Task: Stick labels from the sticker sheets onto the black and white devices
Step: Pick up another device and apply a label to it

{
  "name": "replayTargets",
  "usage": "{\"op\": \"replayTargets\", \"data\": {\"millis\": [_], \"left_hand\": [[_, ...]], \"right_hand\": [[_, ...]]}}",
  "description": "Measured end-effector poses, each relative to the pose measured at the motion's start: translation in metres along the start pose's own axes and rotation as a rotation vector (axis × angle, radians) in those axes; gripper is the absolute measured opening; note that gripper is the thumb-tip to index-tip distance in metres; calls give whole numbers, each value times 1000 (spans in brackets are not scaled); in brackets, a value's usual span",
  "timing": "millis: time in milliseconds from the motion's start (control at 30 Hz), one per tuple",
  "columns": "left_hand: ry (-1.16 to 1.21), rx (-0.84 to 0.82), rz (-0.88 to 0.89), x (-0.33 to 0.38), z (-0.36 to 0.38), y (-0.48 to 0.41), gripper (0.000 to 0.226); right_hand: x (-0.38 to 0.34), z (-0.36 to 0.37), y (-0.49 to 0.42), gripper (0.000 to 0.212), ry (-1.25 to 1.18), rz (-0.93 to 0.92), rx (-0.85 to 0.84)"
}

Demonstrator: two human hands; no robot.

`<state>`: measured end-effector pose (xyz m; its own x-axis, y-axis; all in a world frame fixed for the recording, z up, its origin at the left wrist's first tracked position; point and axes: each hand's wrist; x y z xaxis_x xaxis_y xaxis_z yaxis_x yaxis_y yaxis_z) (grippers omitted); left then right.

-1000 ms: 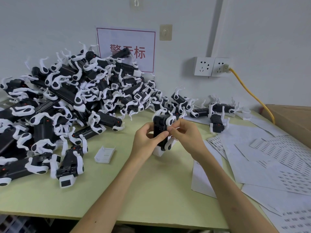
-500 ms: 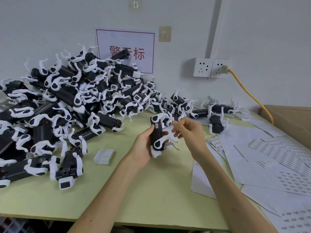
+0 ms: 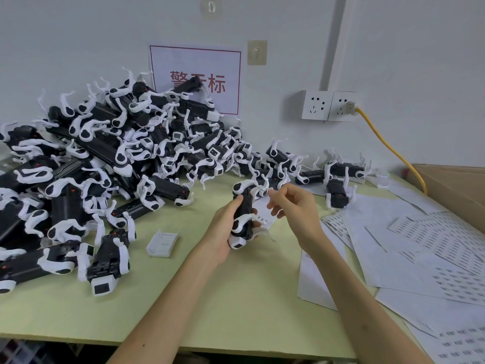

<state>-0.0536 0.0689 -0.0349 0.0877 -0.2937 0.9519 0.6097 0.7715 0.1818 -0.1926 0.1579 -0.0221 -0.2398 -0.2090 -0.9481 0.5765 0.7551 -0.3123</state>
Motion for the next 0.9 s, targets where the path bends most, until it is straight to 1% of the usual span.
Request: {"op": "replayTargets", "data": {"millis": [200,400,567,667,900], "left_hand": [[-28,54,-9,2,-1,-3,43],[-13,22,2,3,-3,0,40],[109,42,4,0,-4,-1,44],[167,-9,20,-2,-3,-4,46],[80,-19,86,1,-1,-3,49]], "right_hand": [[0,0,0,30,-2,4,1],[0,1,0,29,1,0,-4],[1,0,0,29,8,3,5],[1,0,0,29,17,5,1],[1,1,0,29,28,14,5]]}}
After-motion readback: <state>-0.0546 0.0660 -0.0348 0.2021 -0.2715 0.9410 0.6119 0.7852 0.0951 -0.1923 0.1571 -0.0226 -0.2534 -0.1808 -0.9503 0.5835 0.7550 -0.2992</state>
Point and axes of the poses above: each hand's wrist, its own y-axis away from the middle knuckle, its own z-axis out of the palm, x = y × z, and after that the axes turned 2 degrees about z, right-handed
